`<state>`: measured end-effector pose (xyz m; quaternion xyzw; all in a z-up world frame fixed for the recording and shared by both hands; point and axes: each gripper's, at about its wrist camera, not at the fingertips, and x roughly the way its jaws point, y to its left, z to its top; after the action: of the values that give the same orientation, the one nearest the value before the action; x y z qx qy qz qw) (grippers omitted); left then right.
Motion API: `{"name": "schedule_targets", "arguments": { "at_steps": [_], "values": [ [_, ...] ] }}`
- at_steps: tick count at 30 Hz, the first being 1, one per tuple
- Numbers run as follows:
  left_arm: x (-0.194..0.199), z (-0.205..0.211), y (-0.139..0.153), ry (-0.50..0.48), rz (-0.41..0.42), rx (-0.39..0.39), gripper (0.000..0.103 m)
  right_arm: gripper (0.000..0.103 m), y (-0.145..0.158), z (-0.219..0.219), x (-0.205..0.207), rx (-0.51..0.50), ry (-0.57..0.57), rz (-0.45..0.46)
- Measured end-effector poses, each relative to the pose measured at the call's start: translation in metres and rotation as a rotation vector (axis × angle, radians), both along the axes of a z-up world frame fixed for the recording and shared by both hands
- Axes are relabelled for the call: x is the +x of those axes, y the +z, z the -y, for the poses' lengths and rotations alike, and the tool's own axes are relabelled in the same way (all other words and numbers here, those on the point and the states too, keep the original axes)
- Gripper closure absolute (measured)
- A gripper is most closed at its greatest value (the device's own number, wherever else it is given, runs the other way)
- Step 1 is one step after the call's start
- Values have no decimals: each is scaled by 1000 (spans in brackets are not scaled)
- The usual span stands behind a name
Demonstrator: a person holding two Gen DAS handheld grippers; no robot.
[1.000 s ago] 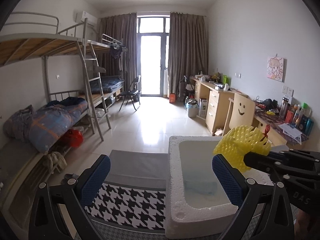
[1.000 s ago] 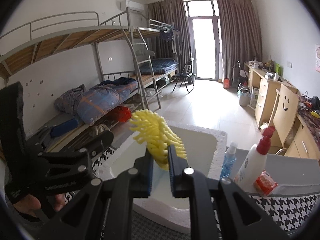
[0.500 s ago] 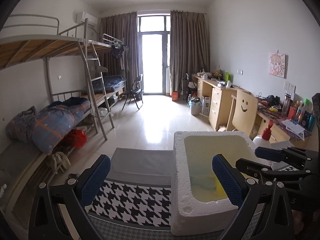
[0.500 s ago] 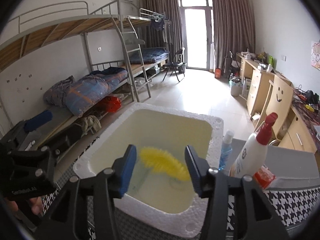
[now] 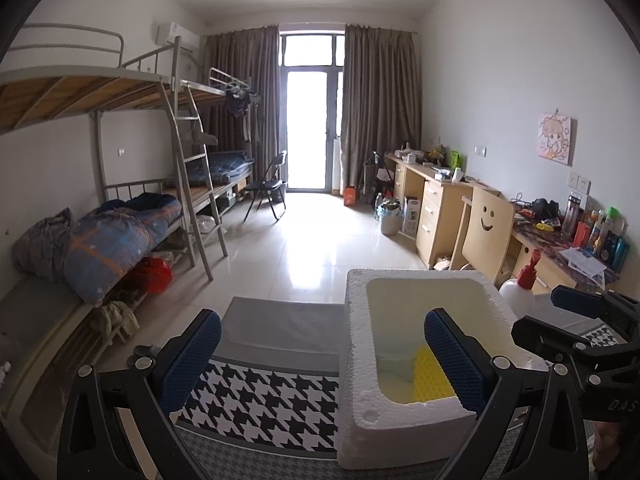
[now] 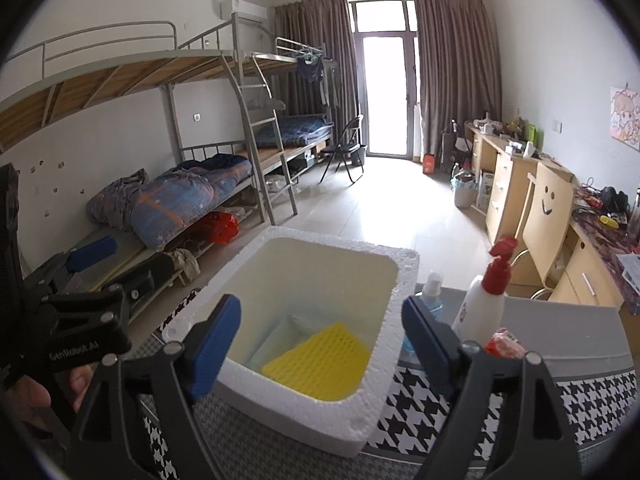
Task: Organize soft objects
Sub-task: 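Open the right tool to release the yellow sponge into the box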
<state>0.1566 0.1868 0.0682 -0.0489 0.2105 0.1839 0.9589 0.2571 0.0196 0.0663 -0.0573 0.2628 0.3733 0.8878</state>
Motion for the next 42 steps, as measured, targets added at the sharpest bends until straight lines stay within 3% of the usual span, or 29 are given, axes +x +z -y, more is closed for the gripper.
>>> {"name": "schedule_targets", "arguments": {
  "at_steps": [27,42],
  "values": [
    [-43,39,21,-67,69,53,1,5,22,47,-53,71,-43,104],
    [-68,59,27,-102,98,67,1,5,26,73,-74,91,-55,135]
  ]
}}
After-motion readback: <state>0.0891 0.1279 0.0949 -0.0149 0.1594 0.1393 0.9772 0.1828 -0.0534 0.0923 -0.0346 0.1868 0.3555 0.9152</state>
